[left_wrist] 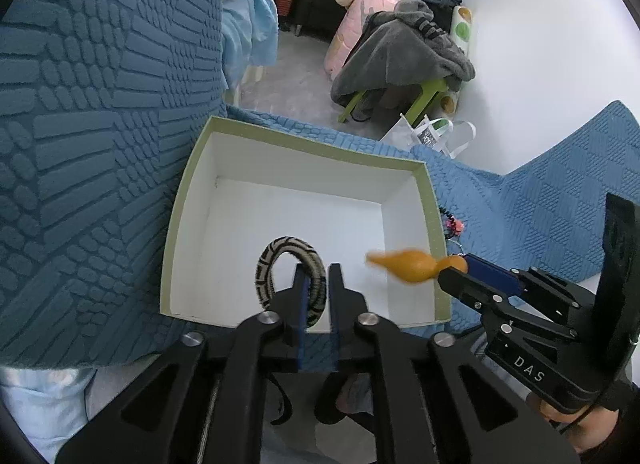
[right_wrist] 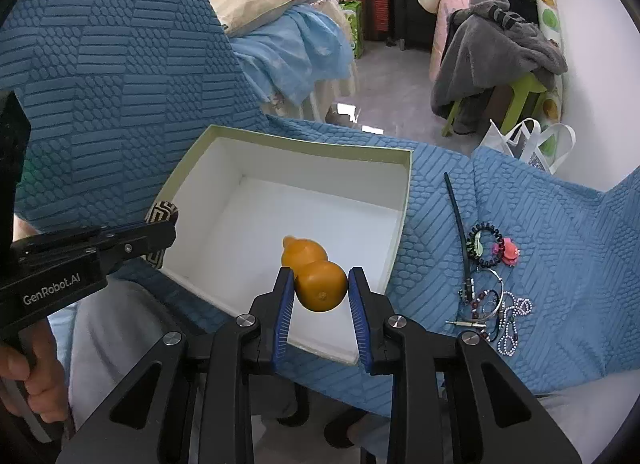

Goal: Organize jewelry
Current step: 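Lower the bangle into the green box and open the left gripper while the right releases the bead inside, then withdraw both open grippers from the box back toward the jewelry pile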

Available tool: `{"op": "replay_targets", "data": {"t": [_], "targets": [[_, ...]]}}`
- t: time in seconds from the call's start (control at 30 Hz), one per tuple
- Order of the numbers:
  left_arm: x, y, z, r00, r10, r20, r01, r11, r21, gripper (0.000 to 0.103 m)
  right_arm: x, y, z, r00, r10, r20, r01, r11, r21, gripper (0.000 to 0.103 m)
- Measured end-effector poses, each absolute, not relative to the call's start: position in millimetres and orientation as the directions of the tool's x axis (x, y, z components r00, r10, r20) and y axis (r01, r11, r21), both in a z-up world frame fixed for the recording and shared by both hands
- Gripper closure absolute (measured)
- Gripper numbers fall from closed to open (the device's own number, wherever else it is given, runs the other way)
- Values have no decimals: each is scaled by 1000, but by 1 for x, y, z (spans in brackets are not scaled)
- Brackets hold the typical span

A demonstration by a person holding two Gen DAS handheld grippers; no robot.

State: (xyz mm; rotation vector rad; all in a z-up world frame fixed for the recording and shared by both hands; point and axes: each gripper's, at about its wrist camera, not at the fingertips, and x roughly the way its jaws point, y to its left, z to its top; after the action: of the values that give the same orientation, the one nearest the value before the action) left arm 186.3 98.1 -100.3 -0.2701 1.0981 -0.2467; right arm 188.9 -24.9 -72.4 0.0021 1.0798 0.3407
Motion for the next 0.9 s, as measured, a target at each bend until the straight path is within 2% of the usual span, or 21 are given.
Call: {"op": "replay_targets", "data": {"t": [0.03,0.1,0.2,0.63,0.9], "targets": [[185,99,-97,442,-320,-838,57,942,-330,63,189,-25,-71,426,281,-860,-279,945,171,77],[183,100,-89,467,-299,-832,51,949,-312,50,188,-25,-64,433,293,-852,-288,941,176,77],[179,102,-74,500,-299,-813,57,948,-314,50,184,-27,-46,470,301,-830,-302,938,169,74],[151,94,7,651,-283,-704,96,951,-294,50,153,-58,54,672,310,-673,-307,943,127,74],[133,68,38,705,-302,-642,153,948,-278,50,123,-89,85,751,272,-602,-270,958,96,74]]}}
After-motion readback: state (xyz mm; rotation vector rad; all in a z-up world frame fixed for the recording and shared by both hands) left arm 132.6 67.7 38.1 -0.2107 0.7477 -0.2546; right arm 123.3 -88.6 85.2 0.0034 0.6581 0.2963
